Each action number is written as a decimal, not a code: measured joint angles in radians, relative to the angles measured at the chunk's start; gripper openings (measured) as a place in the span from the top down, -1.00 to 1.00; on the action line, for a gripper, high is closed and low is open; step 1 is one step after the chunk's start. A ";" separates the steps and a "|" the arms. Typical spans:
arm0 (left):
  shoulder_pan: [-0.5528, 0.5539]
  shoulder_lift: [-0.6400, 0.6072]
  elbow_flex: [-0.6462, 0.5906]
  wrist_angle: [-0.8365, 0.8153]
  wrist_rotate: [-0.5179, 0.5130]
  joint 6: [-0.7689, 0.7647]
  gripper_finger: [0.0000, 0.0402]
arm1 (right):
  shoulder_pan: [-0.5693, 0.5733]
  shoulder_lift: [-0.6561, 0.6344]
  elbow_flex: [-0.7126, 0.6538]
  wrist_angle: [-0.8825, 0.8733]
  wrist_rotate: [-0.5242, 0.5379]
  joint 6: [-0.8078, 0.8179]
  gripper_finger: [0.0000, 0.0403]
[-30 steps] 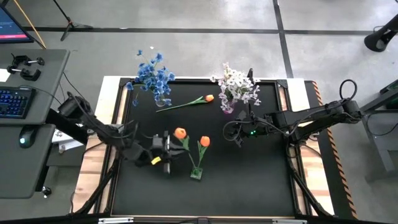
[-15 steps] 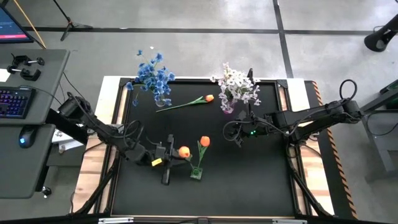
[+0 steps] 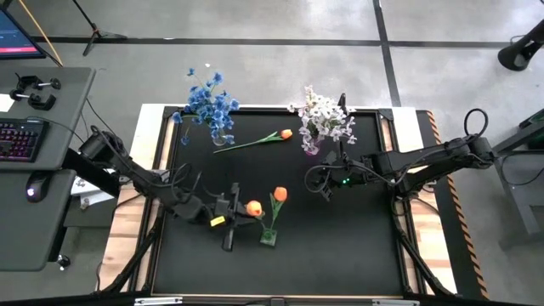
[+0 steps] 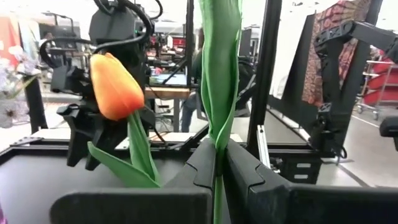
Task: Sort flowers into vase by color
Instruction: Put the bottom orange flower into the green vase
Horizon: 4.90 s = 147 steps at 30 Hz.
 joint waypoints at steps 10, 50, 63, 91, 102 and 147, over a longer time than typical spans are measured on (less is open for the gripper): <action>0.032 0.002 -0.002 -0.061 0.016 -0.021 1.00 | 0.000 0.000 0.000 0.000 0.000 0.000 -0.02; -0.065 -0.262 -0.002 -0.051 -0.157 0.145 1.00 | 0.631 0.818 0.410 0.603 0.026 0.125 0.99; -0.065 -0.272 -0.002 -0.050 -0.107 0.111 1.00 | 0.592 1.039 0.729 0.264 0.258 0.193 1.00; -0.111 -0.272 -0.001 -0.085 -0.185 0.063 1.00 | 0.459 0.891 0.717 -0.098 0.087 -0.229 1.00; -0.039 -0.201 -0.169 0.197 -0.060 -0.060 1.00 | 0.746 0.543 0.399 -0.175 0.332 0.492 1.00; 0.088 -0.092 -0.214 0.265 0.161 -0.072 1.00 | 0.723 0.463 0.294 -0.006 0.401 0.512 1.00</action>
